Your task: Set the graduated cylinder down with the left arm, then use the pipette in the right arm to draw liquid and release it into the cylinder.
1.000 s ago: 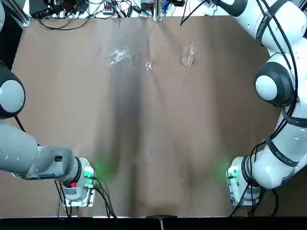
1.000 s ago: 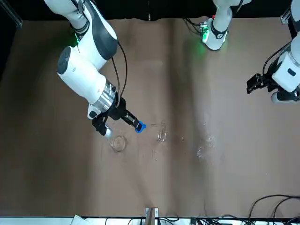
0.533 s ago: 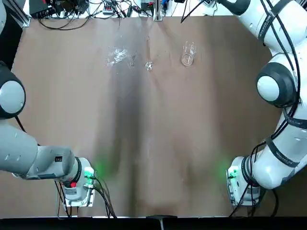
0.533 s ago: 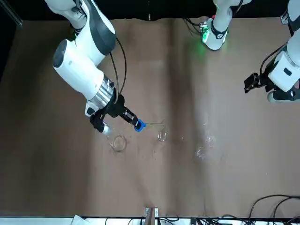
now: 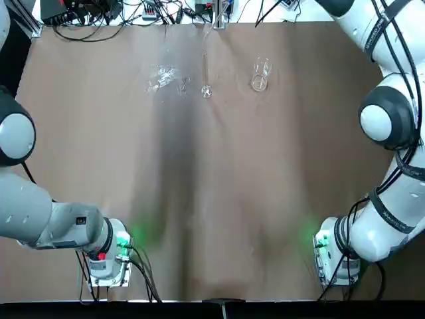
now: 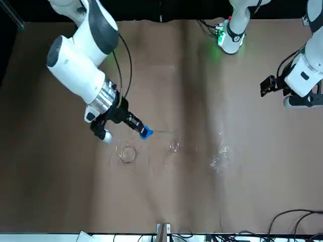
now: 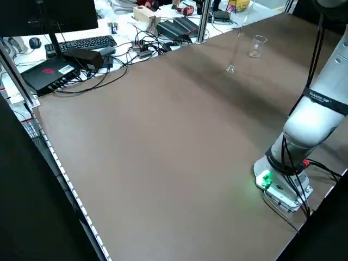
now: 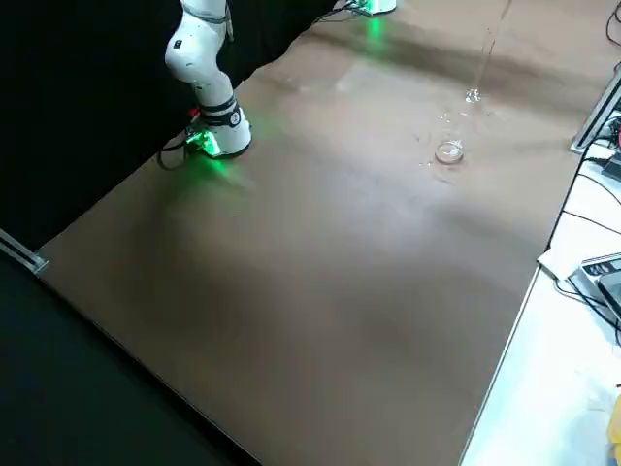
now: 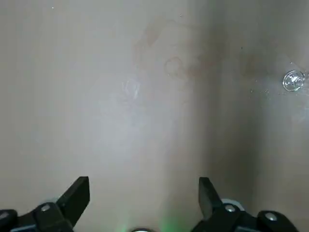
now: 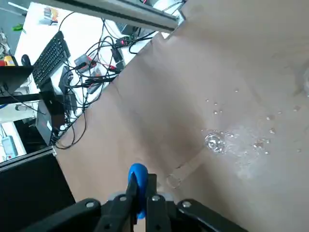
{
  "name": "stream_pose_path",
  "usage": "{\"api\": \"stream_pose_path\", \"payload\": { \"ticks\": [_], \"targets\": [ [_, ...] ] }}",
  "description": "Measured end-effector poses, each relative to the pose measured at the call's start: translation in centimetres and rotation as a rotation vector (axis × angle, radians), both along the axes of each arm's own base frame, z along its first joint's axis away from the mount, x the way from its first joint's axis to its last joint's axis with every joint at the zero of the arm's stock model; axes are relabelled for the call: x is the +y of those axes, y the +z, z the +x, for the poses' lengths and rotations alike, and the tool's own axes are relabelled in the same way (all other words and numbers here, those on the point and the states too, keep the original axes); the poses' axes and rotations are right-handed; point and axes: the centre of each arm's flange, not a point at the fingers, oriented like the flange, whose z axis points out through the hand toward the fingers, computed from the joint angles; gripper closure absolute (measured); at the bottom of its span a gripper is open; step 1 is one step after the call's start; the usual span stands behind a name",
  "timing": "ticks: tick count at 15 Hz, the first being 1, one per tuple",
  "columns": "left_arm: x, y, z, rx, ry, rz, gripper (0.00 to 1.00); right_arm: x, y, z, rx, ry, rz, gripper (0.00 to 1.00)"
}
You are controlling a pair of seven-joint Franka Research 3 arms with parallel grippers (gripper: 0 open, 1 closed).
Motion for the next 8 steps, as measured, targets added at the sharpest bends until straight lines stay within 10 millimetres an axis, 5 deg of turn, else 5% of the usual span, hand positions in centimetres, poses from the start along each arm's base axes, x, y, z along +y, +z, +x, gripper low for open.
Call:
{"api": "stream_pose_path", "payload": {
  "ticks": [3, 8],
  "targets": [
    [-0.1, 0.4, -0.2, -0.006, -0.001, 0.0, 0.0, -3.7, -0.3, 1.6, -0.011, 0.024, -0.033, 0.92],
    [-0.6, 2.0, -1.2, -0.025, -0.01, 0.002, 0.0, -12.7, -1.6, 4.6, -0.04, 0.104, -0.107, 0.92]
  ]
}}
